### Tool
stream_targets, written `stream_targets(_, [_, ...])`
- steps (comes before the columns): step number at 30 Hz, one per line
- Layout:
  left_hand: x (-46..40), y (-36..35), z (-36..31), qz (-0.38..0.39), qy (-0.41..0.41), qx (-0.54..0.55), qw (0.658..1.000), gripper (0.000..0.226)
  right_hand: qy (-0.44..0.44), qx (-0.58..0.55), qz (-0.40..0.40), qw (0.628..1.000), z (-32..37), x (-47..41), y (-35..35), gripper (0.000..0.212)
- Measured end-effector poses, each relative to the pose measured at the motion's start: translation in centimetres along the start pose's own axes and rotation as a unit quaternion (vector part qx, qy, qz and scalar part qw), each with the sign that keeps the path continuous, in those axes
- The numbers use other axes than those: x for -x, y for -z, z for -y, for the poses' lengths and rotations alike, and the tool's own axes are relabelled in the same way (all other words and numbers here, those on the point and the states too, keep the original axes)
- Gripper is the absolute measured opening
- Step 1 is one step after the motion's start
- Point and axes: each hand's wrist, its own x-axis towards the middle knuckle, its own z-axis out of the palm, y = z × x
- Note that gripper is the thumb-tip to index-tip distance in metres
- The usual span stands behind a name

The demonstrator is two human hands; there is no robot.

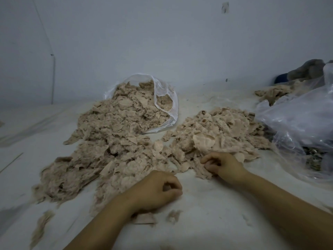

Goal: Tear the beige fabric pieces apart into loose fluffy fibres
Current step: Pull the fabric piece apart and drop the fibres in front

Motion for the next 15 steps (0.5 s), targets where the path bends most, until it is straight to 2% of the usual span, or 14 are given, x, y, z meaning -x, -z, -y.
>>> stream_targets(2, [-1.1,0.0,0.4,-0.026,0.000,-0.052,0.998,0.014,-0.009,-0.047,0.020,0.999,-0.5,-0.5,0.0,0.015])
stream_targets(5, [-3.6,0.5,1.5,-0.075,0.011,-0.146,0.986,0.019,-0.016,-0.059,0.018,0.998,-1.0,-1.3,-0.2,0.013])
stream_targets(7, [-5.0,0.8,2.6,-0.080,0.057,-0.218,0.971,0.030,-0.014,-0.046,0.015,0.999,-1.1,-1.8,-0.4,0.018])
stream_targets(8, [-5.6,1.0,3.3,-0.056,0.101,-0.256,0.960,0.039,-0.014,-0.023,0.012,1.000,-1.1,-2.1,-0.4,0.021])
stream_targets(10, [-6.0,0.9,4.5,0.014,0.207,-0.282,0.937,0.050,-0.022,0.053,0.006,0.998,-0.7,-2.5,-0.3,0.023])
stream_targets(11, [-5.9,0.8,4.8,0.024,0.250,-0.280,0.927,0.051,-0.025,0.115,0.008,0.993,-0.3,-2.6,-0.1,0.022])
stream_targets(14, [-5.2,0.0,5.6,-0.059,0.302,-0.321,0.896,0.047,-0.004,0.331,0.035,0.943,1.9,-2.3,-0.7,0.026])
stream_targets(15, [-5.0,-0.2,5.7,-0.082,0.313,-0.337,0.884,0.046,0.018,0.372,0.027,0.928,2.9,-2.1,-1.3,0.026])
